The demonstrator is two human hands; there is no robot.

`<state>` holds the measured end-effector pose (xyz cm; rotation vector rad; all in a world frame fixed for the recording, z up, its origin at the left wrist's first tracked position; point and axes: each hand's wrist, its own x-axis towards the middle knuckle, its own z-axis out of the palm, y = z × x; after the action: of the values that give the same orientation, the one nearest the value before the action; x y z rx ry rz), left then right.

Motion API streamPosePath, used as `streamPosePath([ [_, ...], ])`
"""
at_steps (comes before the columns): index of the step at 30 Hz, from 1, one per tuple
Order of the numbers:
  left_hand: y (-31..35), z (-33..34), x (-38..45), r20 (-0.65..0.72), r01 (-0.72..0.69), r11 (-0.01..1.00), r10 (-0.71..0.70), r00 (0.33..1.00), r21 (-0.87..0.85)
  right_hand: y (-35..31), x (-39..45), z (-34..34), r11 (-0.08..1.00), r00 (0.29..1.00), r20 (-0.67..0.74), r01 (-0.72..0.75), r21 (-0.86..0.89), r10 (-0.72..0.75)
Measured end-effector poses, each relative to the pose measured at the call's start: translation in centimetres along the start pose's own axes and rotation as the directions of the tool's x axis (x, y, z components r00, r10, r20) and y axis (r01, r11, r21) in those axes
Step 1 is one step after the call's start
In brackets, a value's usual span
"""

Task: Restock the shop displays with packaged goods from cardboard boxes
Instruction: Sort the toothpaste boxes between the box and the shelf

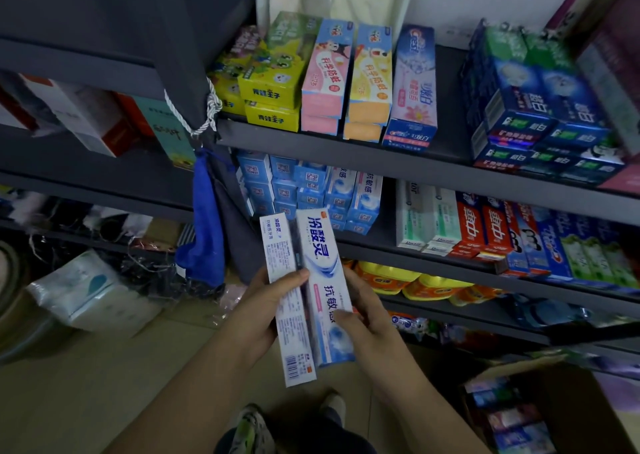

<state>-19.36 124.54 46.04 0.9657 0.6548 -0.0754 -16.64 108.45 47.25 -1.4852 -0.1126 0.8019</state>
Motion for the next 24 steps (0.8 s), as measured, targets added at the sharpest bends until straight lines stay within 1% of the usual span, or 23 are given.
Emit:
streamPosePath([
  [2,0.2,0.0,0.2,-0.040,0.003,1.000,-0.003,0.999,-0.001,0.1,0.1,-0.1,0.999,0.995,-0.085,0.052,0.011,-0.051],
  [4,0.3,-0.3,0.3,-0.086,-0.005,1.000,0.005,0.996,0.008,-0.2,0.6,-0.3,0.994,0.971,-0.214,0.113,0.006,-0.109],
  [6,0.4,-0.7,0.3,-0.099,-0.010,1.000,0.011,0.995,0.003,-1.1,1.5,-0.8,0.990,0.944,-0.302,0.143,0.006,-0.135],
  [12,1.1,-1.6,-0.2,-0.100,-0.019,1.000,0.017,0.995,-0.015,-4.6,7.6,-2.2,0.987,0.912,-0.378,0.157,-0.045,-0.162],
  [15,1.3,-1.7,-0.5,-0.122,-0.019,1.000,0.017,0.992,-0.021,-6.3,11.0,-2.0,0.981,0.881,-0.435,0.141,-0.136,-0.187],
  [17,1.3,-1.9,-0.7,-0.130,-0.010,0.999,0.006,0.992,-0.033,-7.3,12.5,-1.9,0.979,0.881,-0.434,0.133,-0.155,-0.188],
  [19,1.2,-2.2,-0.9,-0.131,-0.003,0.999,-0.002,0.991,-0.036,-7.8,13.4,-2.0,0.977,0.905,-0.396,0.080,-0.199,-0.155],
  [21,1.1,-2.5,-1.0,-0.142,-0.003,0.999,-0.003,0.990,-0.043,-7.8,13.5,-2.0,0.956,0.941,-0.305,0.052,-0.289,-0.143],
  [24,1.1,-2.7,-1.1,-0.159,-0.004,0.999,-0.003,0.987,-0.042,-7.1,13.5,-2.3,0.890,0.963,-0.186,0.094,-0.446,-0.195],
])
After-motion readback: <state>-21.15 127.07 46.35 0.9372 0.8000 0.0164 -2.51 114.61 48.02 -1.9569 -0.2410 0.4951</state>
